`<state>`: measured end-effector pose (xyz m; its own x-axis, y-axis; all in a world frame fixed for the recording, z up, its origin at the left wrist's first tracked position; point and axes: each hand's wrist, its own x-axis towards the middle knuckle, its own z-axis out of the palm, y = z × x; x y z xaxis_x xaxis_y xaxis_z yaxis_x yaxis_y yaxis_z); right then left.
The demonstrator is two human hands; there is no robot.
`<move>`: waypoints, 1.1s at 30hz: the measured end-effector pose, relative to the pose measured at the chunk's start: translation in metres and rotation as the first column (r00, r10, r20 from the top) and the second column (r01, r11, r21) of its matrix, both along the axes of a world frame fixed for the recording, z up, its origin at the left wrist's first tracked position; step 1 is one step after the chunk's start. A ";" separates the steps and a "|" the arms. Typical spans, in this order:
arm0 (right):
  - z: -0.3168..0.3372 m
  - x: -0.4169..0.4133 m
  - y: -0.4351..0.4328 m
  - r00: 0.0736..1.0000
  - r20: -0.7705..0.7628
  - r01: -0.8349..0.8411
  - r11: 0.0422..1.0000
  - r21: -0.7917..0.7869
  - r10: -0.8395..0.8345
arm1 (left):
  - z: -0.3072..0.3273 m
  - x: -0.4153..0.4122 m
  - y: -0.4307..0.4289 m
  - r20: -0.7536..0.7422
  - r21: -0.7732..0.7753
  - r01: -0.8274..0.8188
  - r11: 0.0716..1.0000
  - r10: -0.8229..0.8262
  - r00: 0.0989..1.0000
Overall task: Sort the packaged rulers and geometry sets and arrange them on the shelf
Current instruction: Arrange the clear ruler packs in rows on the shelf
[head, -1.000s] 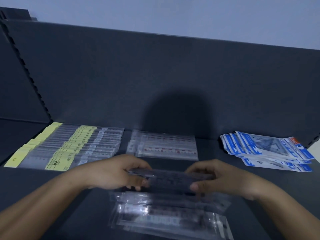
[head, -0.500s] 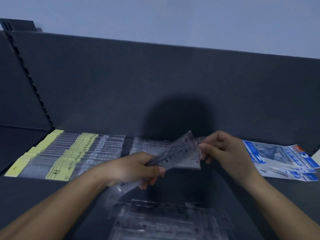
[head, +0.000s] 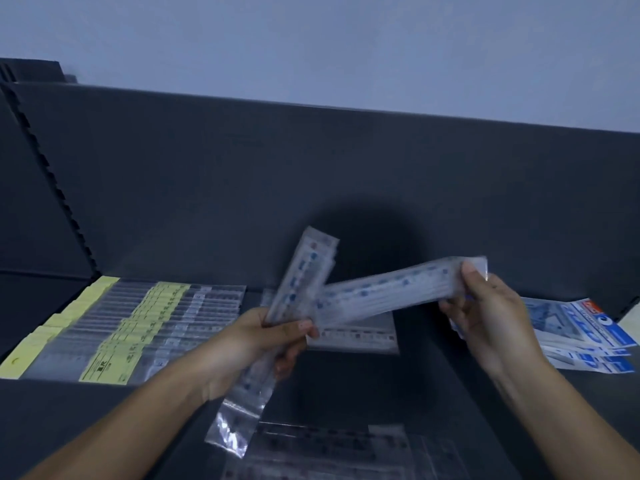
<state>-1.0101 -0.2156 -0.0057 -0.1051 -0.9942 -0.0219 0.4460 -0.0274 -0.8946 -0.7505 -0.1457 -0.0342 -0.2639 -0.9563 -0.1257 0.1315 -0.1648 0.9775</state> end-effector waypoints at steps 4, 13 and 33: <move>0.006 0.004 0.001 0.991 0.125 -0.040 0.999 0.011 0.038 | 0.002 -0.015 -0.005 -0.163 0.079 -0.135 0.988 0.146 0.976; 0.022 0.049 0.042 0.999 -0.043 -0.020 0.850 -0.526 -0.003 | 0.013 -0.047 -0.024 -0.438 0.363 -0.246 0.899 0.397 0.807; 0.008 0.073 0.025 0.774 -0.587 -0.482 0.821 -0.306 0.236 | 0.015 -0.057 -0.016 -0.029 -0.447 -0.263 0.855 0.280 0.960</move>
